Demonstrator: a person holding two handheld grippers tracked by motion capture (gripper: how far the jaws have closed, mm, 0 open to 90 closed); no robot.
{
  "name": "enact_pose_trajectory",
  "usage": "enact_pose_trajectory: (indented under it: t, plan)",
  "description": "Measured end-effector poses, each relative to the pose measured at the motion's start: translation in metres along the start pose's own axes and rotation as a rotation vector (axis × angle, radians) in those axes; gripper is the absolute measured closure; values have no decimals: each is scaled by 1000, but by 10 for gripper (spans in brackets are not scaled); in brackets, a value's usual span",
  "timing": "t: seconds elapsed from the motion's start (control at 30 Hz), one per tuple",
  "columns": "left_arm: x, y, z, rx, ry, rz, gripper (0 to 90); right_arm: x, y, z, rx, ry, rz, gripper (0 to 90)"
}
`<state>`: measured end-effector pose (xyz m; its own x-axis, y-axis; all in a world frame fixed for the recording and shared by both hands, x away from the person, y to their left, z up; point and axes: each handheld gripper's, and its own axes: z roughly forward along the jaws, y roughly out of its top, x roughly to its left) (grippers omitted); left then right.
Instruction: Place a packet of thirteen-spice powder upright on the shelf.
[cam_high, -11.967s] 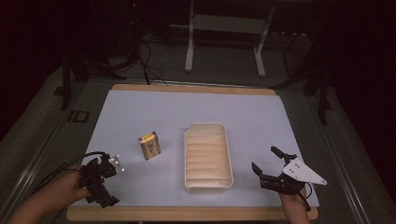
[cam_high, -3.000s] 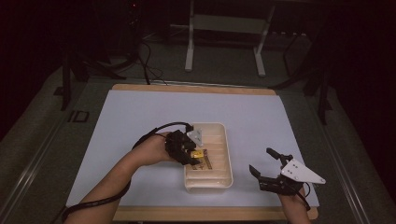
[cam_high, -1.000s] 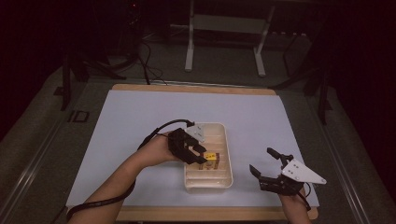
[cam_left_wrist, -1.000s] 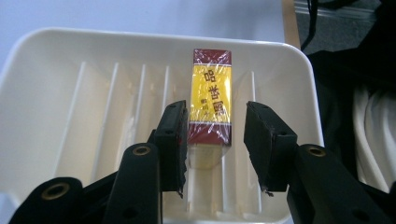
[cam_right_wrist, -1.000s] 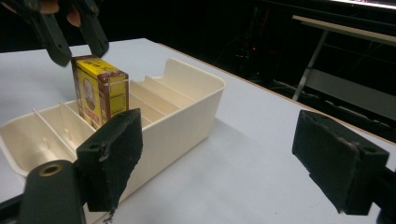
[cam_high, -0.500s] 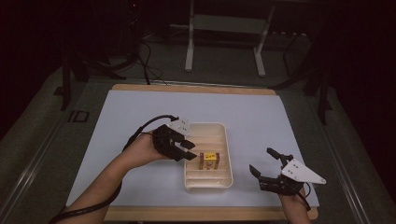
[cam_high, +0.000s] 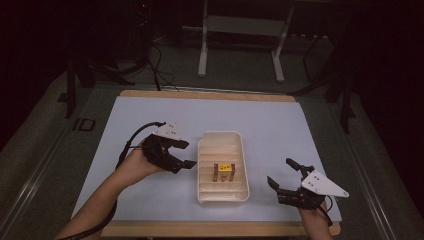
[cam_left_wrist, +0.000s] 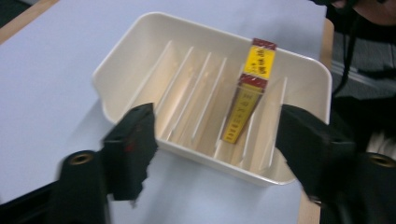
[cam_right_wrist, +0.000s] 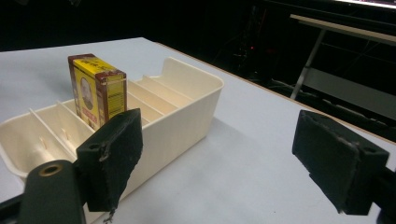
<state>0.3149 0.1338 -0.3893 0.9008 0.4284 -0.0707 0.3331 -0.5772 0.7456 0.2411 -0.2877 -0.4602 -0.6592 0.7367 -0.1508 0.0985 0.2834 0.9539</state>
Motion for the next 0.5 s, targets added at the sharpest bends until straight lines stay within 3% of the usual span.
enact_pose_trajectory:
  t: [0.07, 0.23, 0.3, 0.4, 0.5]
  plan:
    - [2, -4, -1, -4, -20, -26, 150, 0, 0, 0, 2, -1, 1, 162]
    - [4, -16, -7, -39, 5, -74, 113, 0, 0, 0, 4, -1, -1, 162]
    - [4, -21, -8, -40, 7, -87, 30, 0, 0, 0, 5, -1, 0, 162]
    - [2, -30, -10, -57, 69, -94, 13, 0, 0, 0, 4, -1, -1, 162]
    - [1, -41, -12, -70, 105, -113, 13, 1, 0, 0, 6, -1, -2, 162]
